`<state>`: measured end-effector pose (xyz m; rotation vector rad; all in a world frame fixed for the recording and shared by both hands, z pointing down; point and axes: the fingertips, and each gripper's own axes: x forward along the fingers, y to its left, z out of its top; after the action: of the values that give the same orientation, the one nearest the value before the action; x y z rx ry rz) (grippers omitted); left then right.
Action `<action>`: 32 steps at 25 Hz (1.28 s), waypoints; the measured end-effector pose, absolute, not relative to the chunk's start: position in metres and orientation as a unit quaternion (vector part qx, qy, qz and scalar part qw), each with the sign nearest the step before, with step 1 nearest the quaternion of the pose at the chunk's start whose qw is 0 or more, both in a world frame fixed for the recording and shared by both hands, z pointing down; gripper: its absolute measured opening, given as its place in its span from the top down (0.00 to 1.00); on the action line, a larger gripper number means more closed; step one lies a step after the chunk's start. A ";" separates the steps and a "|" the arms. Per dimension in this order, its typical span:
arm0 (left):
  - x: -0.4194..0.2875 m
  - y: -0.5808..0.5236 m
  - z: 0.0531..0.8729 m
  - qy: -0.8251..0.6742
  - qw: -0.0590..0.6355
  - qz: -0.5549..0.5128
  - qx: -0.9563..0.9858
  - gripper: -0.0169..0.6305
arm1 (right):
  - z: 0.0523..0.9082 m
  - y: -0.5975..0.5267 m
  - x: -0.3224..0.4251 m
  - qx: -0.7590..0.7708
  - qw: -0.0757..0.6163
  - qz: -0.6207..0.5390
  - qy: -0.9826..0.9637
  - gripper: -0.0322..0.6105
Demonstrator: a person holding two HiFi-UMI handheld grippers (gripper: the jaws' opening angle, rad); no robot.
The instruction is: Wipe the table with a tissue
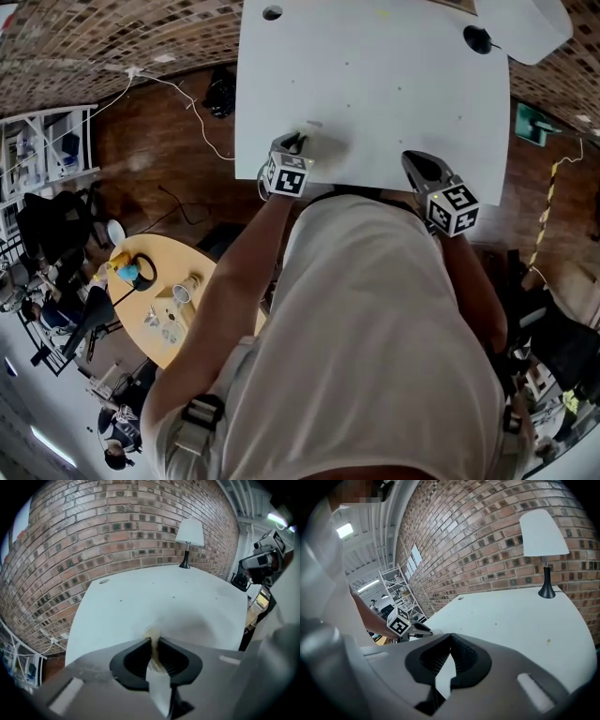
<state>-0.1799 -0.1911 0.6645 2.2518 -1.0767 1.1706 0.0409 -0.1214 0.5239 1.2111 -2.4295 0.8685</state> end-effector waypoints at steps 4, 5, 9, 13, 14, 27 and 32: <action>-0.155 -0.171 0.662 -0.325 0.214 0.415 0.822 0.89 | 0.521 -0.123 0.031 0.419 0.141 0.300 -0.845 0.94; -0.148 -0.165 0.661 -0.305 0.228 0.409 0.829 0.89 | 0.521 -0.123 0.029 0.418 0.141 0.299 -0.846 0.94; -0.141 -0.162 0.642 -0.299 0.264 0.355 0.846 0.88 | 0.516 -0.129 0.029 0.425 0.133 0.300 -0.843 0.94; -0.201 -0.191 0.625 -0.412 0.263 0.320 0.811 0.88 | 0.513 -0.132 0.038 0.446 0.121 0.305 -0.833 0.94; -0.218 -0.196 0.627 -0.430 0.258 0.327 0.801 0.88 | 0.513 -0.132 0.039 0.450 0.121 0.306 -0.830 0.94; -0.194 -0.193 0.660 -0.368 0.178 0.401 0.820 0.88 | 0.514 -0.120 0.035 0.487 0.116 0.313 -0.807 0.94; -0.143 -0.158 0.658 -0.260 0.234 0.400 0.847 0.88 | 0.511 -0.120 0.034 0.494 0.114 0.309 -0.805 0.94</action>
<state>-0.1425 -0.1578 0.6581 2.3259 -0.7151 1.0973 0.0344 -0.1201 0.5114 1.4484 -2.3588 0.9058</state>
